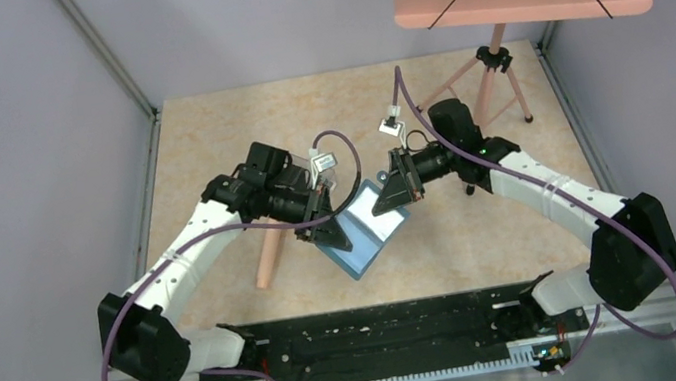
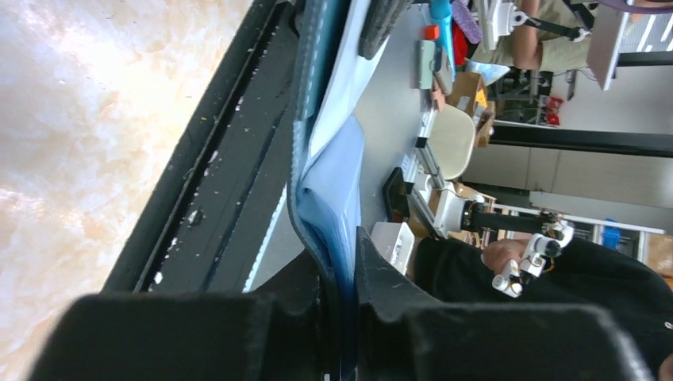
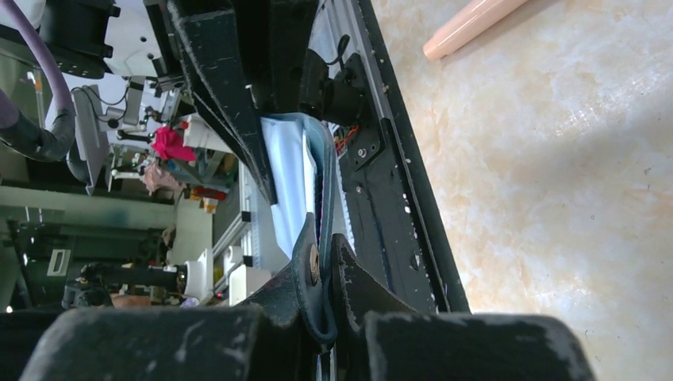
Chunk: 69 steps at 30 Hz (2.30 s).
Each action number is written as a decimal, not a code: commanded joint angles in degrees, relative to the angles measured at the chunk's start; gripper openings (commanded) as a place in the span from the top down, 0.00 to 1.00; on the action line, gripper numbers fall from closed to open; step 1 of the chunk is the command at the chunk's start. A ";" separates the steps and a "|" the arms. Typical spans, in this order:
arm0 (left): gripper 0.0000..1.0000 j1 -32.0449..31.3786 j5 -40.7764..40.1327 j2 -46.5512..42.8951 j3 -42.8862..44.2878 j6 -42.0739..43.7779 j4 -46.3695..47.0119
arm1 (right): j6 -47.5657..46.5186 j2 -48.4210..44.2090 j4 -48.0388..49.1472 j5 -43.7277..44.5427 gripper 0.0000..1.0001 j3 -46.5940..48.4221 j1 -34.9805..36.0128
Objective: Put the credit cards into the card holder
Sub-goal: Place the card holder at the center of the board.
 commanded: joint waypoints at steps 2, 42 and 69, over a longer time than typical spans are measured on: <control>0.58 -0.01 -8.09 -2.02 3.24 1.08 1.32 | 0.75 -1.66 1.44 -0.39 1.00 1.03 0.32; 0.02 0.59 -46.92 -19.55 -8.54 -17.81 18.37 | 24.76 0.60 15.54 43.37 1.00 -27.26 -0.30; 0.06 0.49 -41.15 -16.20 -9.71 -12.02 13.75 | 8.26 -9.89 -22.45 50.69 0.29 -9.59 -0.43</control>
